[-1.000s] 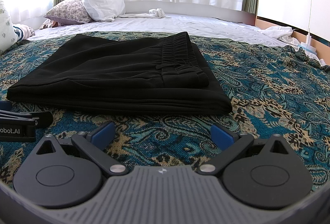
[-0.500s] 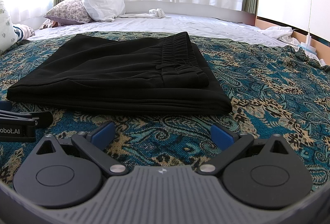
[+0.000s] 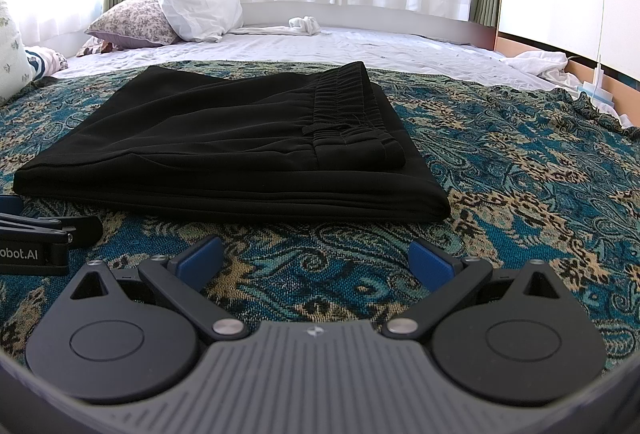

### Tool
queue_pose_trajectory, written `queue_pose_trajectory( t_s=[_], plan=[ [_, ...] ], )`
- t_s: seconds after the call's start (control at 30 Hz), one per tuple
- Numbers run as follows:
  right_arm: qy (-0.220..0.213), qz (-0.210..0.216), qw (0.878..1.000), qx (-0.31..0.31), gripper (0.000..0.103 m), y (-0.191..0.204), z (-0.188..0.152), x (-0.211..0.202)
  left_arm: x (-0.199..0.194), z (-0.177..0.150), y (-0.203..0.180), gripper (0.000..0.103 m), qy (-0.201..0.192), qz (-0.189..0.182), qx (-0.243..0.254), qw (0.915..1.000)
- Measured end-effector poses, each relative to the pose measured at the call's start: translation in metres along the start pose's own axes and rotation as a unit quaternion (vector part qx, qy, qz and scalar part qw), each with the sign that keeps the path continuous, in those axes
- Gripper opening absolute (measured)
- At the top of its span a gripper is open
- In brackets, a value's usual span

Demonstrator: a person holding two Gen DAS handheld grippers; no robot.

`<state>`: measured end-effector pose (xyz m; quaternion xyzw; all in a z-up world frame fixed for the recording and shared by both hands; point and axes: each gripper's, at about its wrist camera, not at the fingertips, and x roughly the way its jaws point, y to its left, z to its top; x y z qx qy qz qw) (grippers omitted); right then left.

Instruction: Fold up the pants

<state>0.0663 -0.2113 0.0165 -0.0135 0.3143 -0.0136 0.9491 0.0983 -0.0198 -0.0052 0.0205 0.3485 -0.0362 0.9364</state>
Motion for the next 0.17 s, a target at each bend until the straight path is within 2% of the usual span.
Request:
queue_pose_trajectory(
  t_s=[0.17],
  plan=[
    [0.000,0.000,1.000,0.000,0.103,0.0000,0.0000,0.0002,0.0001,-0.0003,0.0005,0.103,0.000,0.000,0.000,1.0000]
  ],
)
